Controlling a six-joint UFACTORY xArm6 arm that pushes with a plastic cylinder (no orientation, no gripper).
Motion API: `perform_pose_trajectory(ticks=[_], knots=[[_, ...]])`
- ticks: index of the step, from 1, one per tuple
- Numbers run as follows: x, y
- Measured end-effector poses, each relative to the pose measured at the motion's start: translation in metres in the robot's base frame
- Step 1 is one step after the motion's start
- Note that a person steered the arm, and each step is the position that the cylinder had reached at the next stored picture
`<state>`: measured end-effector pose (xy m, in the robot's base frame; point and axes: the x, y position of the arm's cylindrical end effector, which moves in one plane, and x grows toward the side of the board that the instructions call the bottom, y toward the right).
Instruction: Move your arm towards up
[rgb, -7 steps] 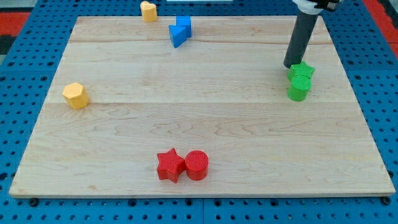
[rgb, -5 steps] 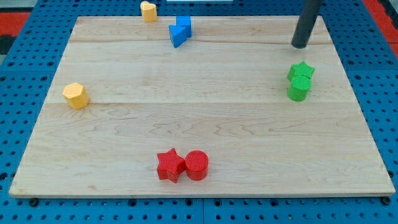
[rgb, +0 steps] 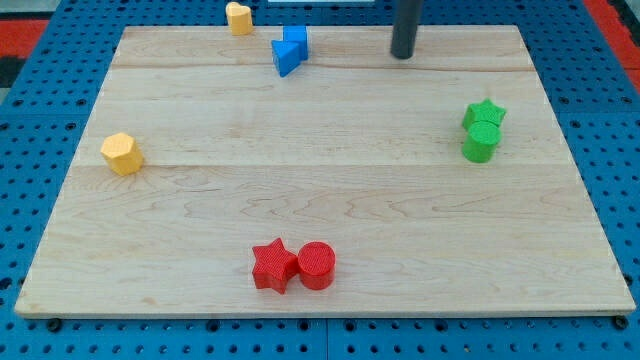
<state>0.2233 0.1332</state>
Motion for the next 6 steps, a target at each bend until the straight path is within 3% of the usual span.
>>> perform_pose_trajectory(ticks=[1,5,6], knots=[[-0.031,0.03],[-0.032,0.023],[-0.032,-0.005]])
